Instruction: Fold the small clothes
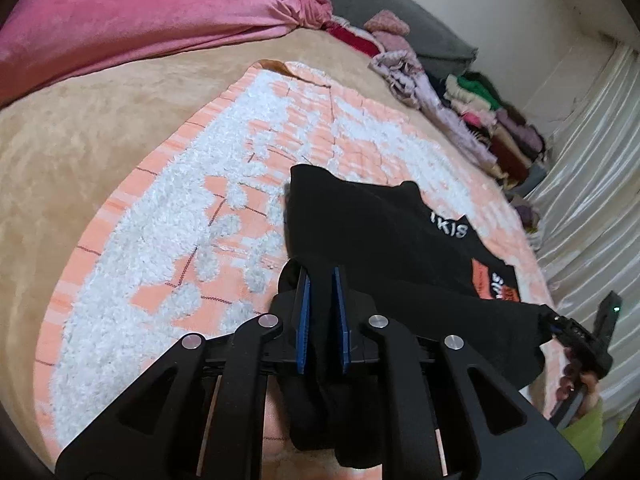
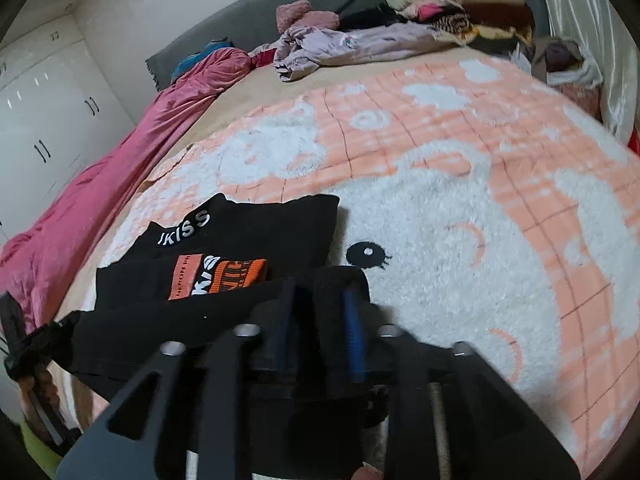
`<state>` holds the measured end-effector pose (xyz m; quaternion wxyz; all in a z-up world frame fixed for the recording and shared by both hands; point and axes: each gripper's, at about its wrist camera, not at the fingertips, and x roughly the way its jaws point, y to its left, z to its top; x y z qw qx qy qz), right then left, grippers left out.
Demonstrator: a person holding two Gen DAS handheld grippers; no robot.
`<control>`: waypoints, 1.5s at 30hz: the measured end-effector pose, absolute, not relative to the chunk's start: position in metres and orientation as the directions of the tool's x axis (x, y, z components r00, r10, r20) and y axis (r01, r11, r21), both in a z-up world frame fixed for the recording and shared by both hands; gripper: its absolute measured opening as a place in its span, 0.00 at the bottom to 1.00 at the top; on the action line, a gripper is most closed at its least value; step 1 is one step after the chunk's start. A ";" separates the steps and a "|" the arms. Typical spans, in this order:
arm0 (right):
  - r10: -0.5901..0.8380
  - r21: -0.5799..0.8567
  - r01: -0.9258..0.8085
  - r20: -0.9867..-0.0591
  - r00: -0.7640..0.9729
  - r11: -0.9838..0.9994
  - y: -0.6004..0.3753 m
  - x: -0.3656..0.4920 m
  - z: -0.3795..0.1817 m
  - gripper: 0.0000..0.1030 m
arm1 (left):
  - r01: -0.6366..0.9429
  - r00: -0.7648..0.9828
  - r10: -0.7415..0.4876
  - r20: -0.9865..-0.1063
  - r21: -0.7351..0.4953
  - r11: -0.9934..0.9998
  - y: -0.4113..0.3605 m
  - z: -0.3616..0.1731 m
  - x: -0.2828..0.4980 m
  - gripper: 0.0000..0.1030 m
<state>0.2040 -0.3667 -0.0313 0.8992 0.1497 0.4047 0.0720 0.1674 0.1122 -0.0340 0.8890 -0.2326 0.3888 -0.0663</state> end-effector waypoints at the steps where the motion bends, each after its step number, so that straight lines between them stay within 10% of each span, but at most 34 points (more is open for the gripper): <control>1: 0.222 0.307 0.011 -0.710 0.668 0.952 -0.367 0.203 -0.031 0.59 | -0.061 0.700 -0.296 -0.650 -0.466 0.882 0.113 -0.033 0.164 0.07; 17: 0.232 0.198 -0.132 -0.668 0.707 0.971 -0.319 0.130 0.001 0.59 | 0.008 0.713 -0.321 -0.623 -0.451 0.893 0.116 -0.015 0.103 0.42; 35: 0.301 0.147 -0.301 -0.766 0.568 0.942 -0.257 0.120 -0.044 0.59 | 0.060 0.648 -0.358 -0.672 -0.424 0.904 0.079 -0.031 0.099 0.48; 45: 0.330 0.151 -0.343 -0.764 0.555 0.927 -0.248 0.122 -0.051 0.60 | 0.052 0.671 -0.263 -0.693 -0.309 0.950 0.062 -0.019 0.111 0.06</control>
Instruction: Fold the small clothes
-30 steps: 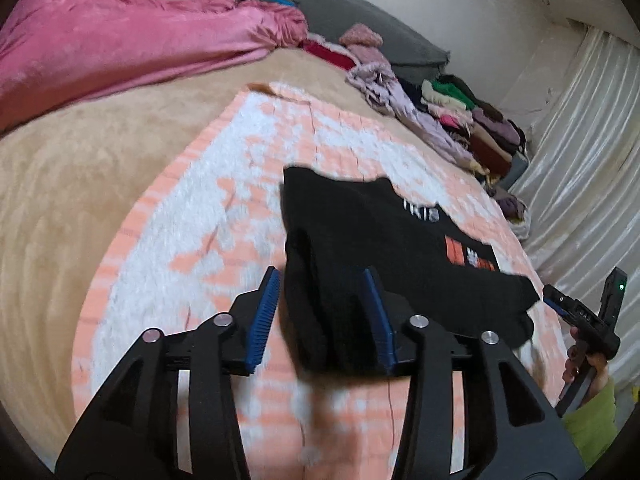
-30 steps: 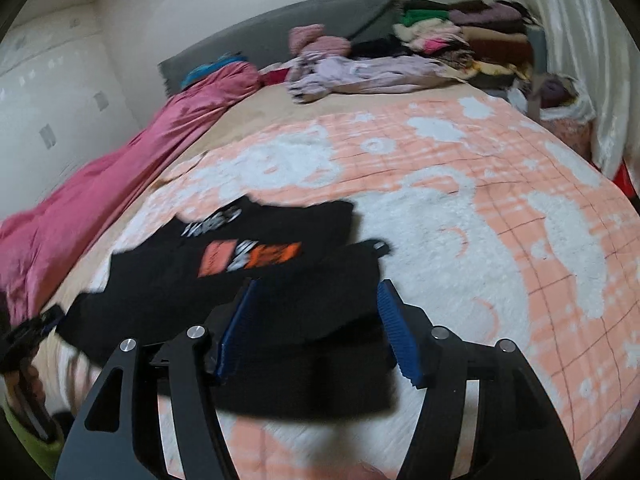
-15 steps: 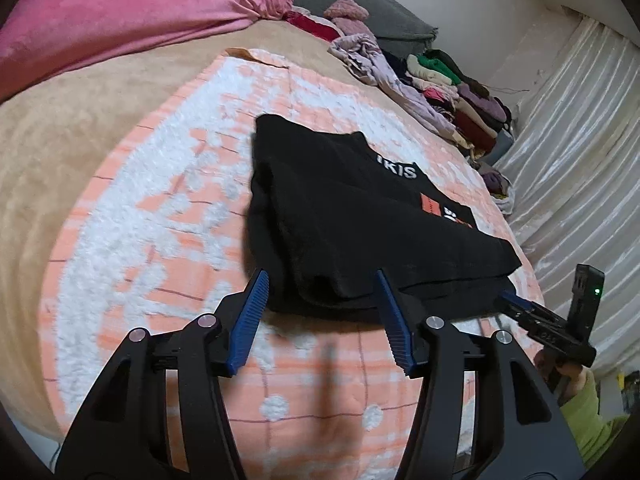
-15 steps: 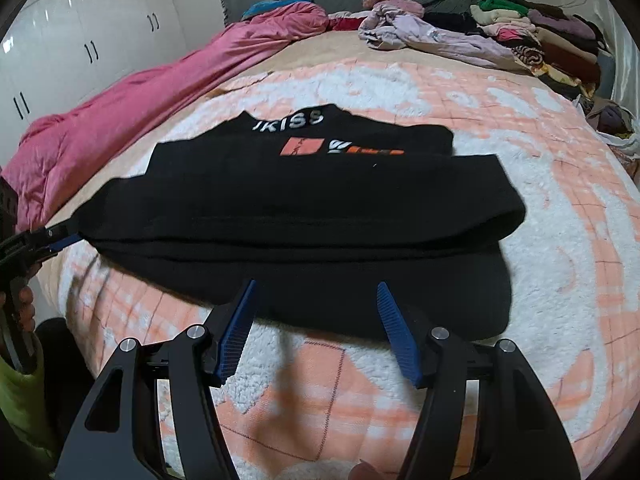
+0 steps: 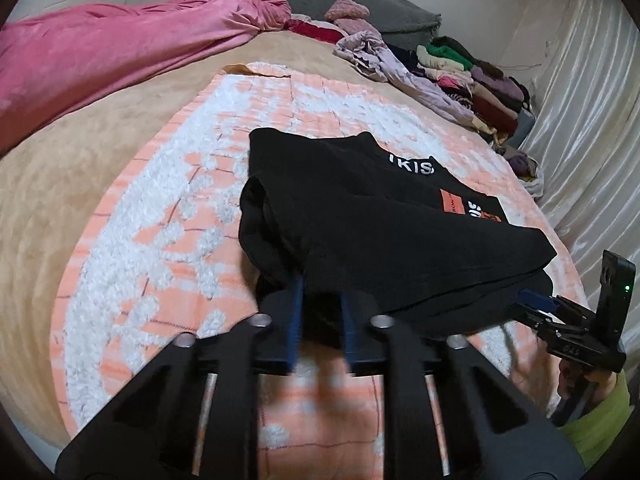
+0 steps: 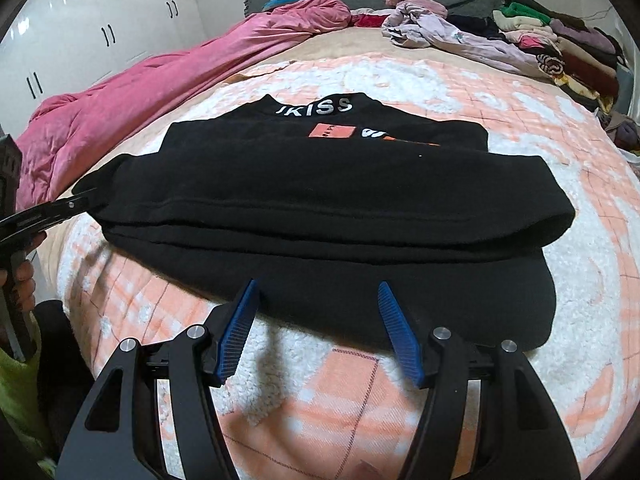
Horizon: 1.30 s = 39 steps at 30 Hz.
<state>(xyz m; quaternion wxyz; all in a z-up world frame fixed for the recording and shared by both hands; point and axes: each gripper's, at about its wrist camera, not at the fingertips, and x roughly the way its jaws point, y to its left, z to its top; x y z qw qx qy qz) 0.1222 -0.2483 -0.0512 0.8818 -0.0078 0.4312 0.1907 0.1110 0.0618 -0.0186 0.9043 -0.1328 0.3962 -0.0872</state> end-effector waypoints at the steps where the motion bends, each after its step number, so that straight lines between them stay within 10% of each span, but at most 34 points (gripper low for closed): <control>1: 0.332 0.152 -0.345 -0.763 0.555 0.926 -0.248 0.123 -0.052 0.60 | 0.050 0.672 -0.266 -0.691 -0.315 0.948 0.062 -0.017 0.112 0.05; 19: 0.311 0.048 -0.419 -0.747 0.587 0.907 -0.221 0.132 -0.053 0.60 | -0.022 0.709 -0.429 -0.560 -0.625 0.780 0.107 0.015 0.170 0.03; 39: 0.250 0.096 -0.245 -0.628 0.737 0.965 -0.264 0.233 -0.005 0.71 | -0.181 0.741 -0.307 -0.597 -0.618 0.765 0.129 -0.009 0.224 0.15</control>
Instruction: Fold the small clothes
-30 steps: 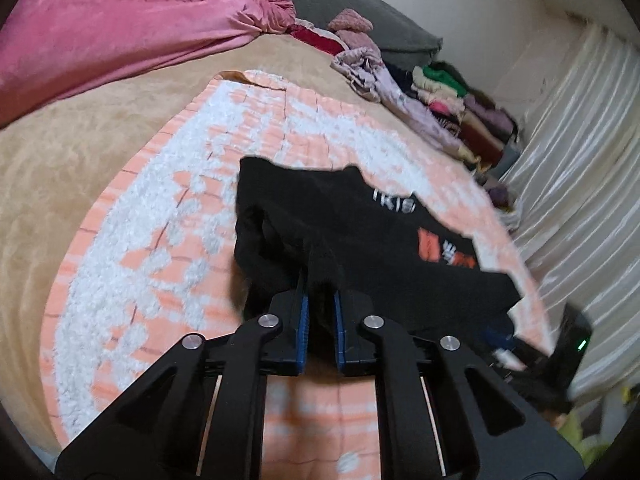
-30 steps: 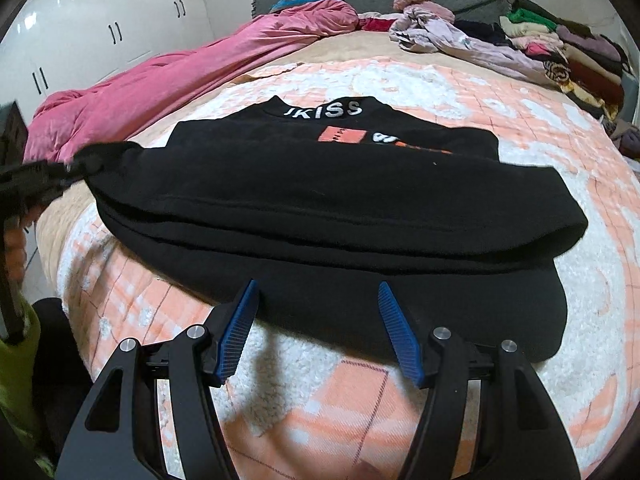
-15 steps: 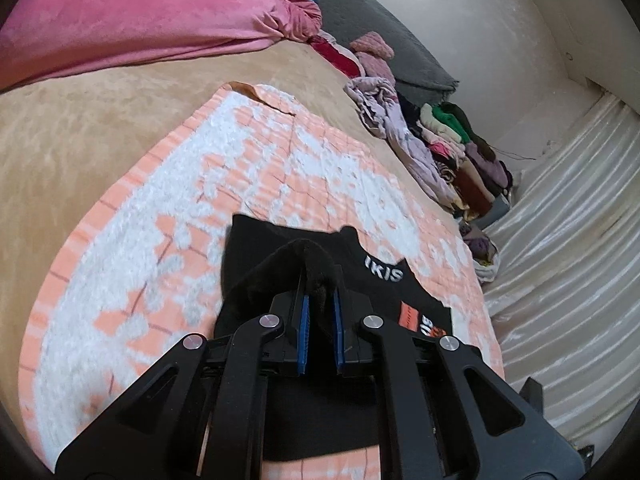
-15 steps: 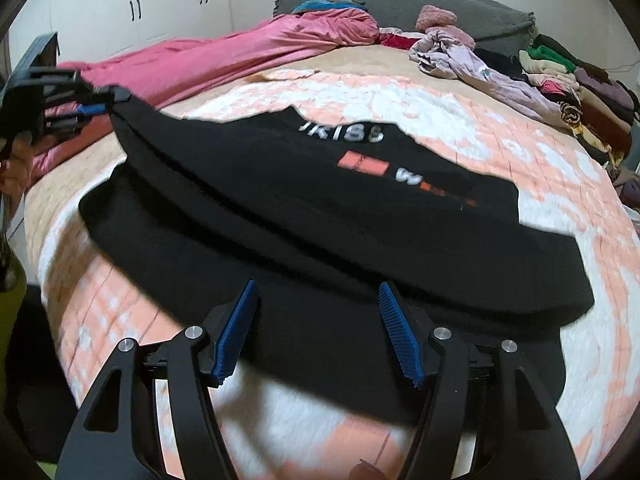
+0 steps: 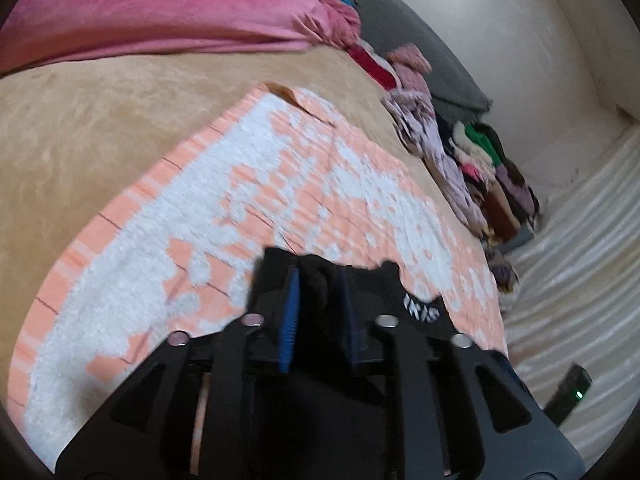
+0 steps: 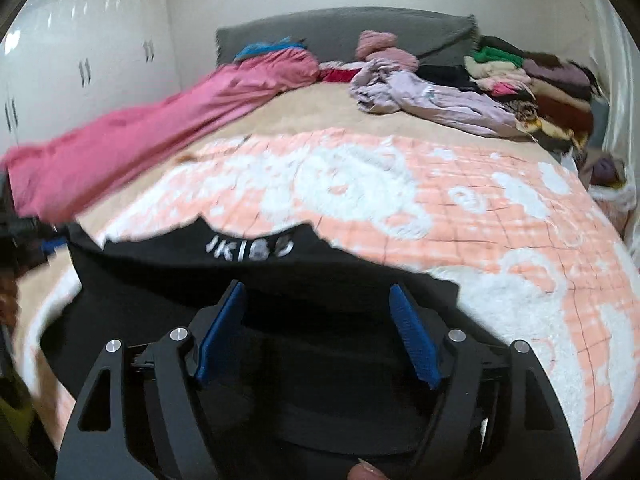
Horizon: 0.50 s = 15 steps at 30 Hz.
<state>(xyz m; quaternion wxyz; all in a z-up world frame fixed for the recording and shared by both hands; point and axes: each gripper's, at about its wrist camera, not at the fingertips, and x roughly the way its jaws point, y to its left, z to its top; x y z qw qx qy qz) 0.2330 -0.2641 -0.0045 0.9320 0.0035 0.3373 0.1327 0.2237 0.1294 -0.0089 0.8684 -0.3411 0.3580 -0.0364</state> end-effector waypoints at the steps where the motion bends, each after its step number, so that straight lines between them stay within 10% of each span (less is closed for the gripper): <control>1: 0.243 0.110 -0.224 -0.617 0.748 0.968 -0.272 0.230 0.000 0.71 | -0.183 0.755 -0.293 -0.586 -0.618 0.765 0.131 -0.008 0.221 0.15; 15: 0.295 0.019 -0.405 -0.717 0.632 0.914 -0.238 0.153 -0.035 0.71 | -0.137 0.799 -0.154 -0.581 -0.425 0.895 0.112 -0.007 0.191 0.25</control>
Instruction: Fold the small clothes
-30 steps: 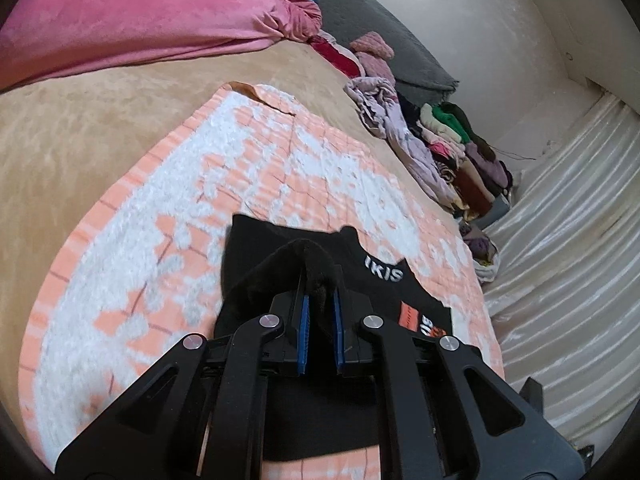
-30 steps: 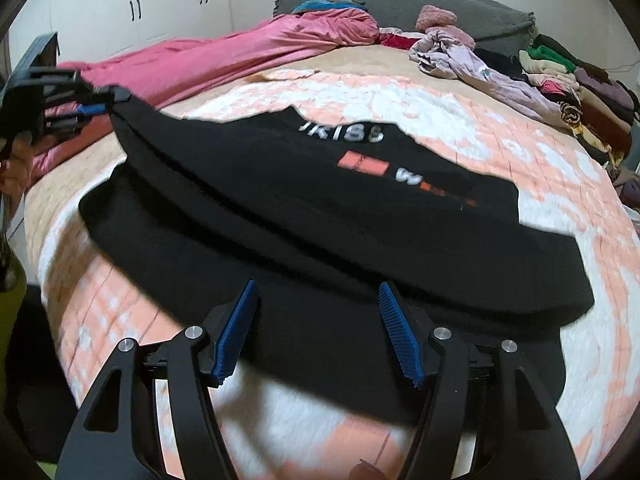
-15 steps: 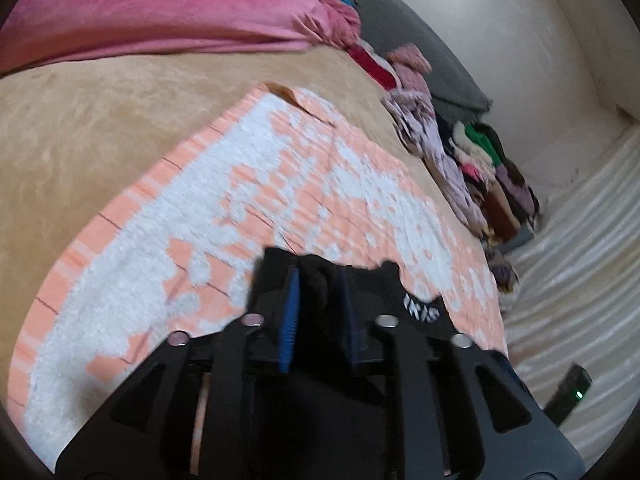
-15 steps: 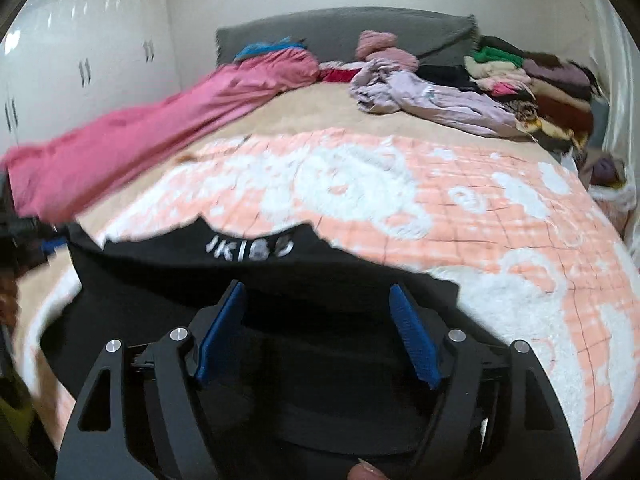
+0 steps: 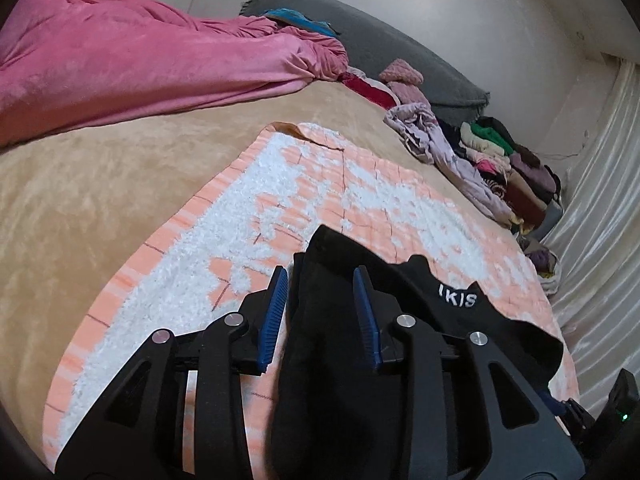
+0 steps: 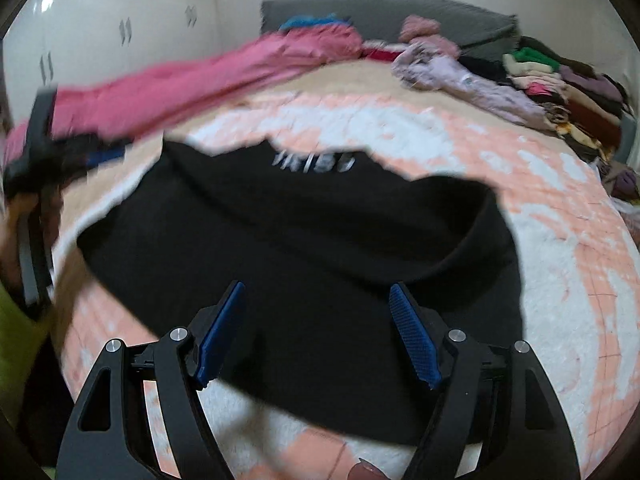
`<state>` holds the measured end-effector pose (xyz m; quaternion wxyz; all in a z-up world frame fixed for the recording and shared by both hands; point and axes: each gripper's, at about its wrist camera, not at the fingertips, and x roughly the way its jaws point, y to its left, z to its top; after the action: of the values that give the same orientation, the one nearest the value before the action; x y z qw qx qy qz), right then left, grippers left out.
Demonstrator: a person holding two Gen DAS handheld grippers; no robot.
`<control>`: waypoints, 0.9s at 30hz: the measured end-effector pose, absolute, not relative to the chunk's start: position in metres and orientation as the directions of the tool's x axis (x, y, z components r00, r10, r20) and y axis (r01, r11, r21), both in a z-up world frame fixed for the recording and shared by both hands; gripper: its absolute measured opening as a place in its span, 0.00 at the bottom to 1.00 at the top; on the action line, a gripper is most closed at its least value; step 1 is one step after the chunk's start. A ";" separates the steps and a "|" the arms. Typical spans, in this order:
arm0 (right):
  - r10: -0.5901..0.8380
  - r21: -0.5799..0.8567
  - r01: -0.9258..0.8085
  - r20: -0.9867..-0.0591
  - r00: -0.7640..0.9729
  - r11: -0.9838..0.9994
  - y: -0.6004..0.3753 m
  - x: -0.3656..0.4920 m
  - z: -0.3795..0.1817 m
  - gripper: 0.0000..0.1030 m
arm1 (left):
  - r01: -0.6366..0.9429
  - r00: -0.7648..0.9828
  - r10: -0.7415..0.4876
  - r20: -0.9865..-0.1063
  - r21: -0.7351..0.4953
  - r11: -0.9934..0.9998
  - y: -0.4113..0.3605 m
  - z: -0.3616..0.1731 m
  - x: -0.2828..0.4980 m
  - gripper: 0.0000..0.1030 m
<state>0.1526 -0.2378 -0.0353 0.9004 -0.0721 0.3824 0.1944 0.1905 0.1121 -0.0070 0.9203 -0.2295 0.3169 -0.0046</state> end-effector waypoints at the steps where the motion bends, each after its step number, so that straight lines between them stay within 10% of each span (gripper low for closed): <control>1: 0.263 -0.016 -0.404 -0.734 0.626 0.915 -0.233 0.155 -0.040 0.70 | -0.136 0.795 -0.156 -0.586 -0.423 0.896 0.112 -0.009 0.192 0.25; 27: 0.036 -0.030 -0.072 -0.642 0.766 0.997 -0.299 0.243 -0.011 0.71 | -0.118 0.759 -0.144 -0.635 -0.351 0.929 0.119 -0.027 0.203 0.28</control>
<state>0.2426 -0.2994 -0.0111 0.9393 -0.0264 0.3408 0.0286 0.2031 0.1186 -0.0270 0.9187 -0.1885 0.3470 -0.0071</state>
